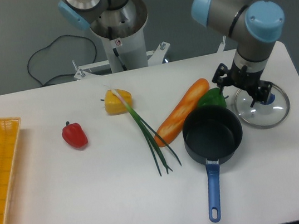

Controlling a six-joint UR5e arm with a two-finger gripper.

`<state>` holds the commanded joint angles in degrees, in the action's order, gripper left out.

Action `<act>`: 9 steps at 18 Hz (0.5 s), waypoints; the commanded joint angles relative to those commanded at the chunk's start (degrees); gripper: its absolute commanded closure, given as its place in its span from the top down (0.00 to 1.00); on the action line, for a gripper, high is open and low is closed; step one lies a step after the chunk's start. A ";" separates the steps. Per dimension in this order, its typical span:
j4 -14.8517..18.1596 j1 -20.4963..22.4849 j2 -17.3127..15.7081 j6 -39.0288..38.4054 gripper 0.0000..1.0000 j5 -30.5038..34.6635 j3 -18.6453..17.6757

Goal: Pick up the green onion
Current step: 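Move the open gripper over the green onion bunch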

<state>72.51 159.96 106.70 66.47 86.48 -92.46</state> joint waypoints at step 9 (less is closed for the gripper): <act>0.70 -3.60 -3.43 -10.56 1.00 -0.35 -4.57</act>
<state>73.21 156.37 103.27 55.91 86.13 -97.03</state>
